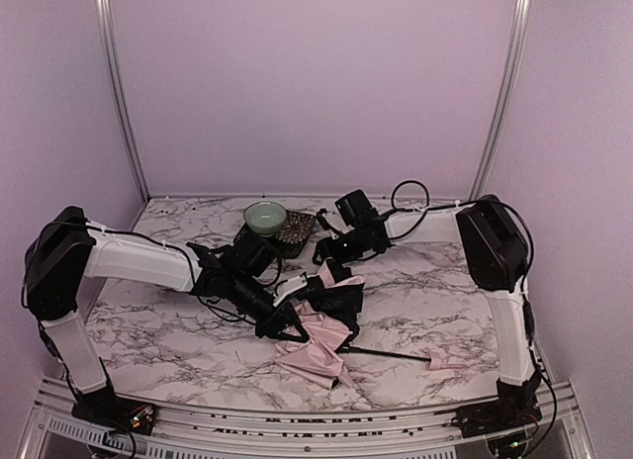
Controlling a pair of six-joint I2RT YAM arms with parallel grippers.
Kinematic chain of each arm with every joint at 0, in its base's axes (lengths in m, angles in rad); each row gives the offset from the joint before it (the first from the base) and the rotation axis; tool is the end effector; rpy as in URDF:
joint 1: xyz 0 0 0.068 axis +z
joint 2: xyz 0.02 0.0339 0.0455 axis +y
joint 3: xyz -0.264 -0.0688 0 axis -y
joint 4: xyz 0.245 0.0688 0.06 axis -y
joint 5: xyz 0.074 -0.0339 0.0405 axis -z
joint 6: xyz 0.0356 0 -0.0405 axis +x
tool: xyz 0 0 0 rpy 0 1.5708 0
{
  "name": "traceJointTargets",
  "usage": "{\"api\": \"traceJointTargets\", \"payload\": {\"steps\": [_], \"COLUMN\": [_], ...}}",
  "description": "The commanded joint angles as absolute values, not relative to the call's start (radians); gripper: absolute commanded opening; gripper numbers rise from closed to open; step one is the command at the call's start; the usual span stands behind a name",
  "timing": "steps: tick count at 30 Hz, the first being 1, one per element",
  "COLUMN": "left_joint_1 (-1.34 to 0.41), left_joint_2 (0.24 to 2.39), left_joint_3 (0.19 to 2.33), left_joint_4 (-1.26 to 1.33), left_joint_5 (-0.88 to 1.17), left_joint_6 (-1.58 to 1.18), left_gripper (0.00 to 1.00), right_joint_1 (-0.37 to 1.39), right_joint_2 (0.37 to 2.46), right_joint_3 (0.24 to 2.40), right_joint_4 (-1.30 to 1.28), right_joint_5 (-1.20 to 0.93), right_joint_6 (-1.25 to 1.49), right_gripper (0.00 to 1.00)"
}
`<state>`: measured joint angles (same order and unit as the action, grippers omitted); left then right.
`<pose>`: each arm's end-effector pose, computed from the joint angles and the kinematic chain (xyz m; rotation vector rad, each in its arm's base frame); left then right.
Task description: Put away the umbrella
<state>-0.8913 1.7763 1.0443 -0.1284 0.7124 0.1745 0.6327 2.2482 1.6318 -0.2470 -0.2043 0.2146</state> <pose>0.2094 -0.2963 0.1763 1.5478 1.9534 -1.1815 0.3915 0.2961 0.1438 -0.6135 2.4345 0.6152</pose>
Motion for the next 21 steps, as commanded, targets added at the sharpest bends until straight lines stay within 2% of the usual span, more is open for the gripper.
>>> {"api": "traceJointTargets", "payload": {"steps": [1,6,7,9,14,18,21], "left_joint_1": [-0.877,-0.857,-0.855,-0.853,-0.853,-0.853,-0.853], "left_joint_2": [1.81,1.815,1.814,1.809,1.799,1.801,1.808], "left_joint_3": [1.07,1.078,1.08,1.079,1.079,1.08,1.082], "left_joint_4": [-0.22,-0.22,-0.22,-0.22,-0.219,-0.219,-0.221], "left_joint_5": [0.725,0.751,0.753,0.756,0.766,0.773,0.781], "left_joint_6": [0.134,0.116,0.115,0.115,0.125,0.118,0.112], "left_gripper": [0.0,0.0,0.0,0.0,0.0,0.0,0.0], "right_joint_1": [0.627,0.627,0.629,0.64,0.711,0.74,0.807], "right_joint_2": [2.023,1.775,1.724,1.637,1.455,1.442,1.44], "right_joint_3": [1.558,1.383,1.345,1.267,1.061,1.002,0.949], "right_joint_4": [-0.303,-0.35,-0.36,-0.358,-0.179,-0.17,-0.106], "right_joint_5": [-0.175,-0.118,-0.124,-0.188,-0.56,-0.641,-0.574], "right_joint_6": [0.137,0.058,0.04,-0.005,-0.045,-0.005,-0.005], "right_gripper": [0.65,0.84,0.84,0.81,0.74,0.72,0.72]}}
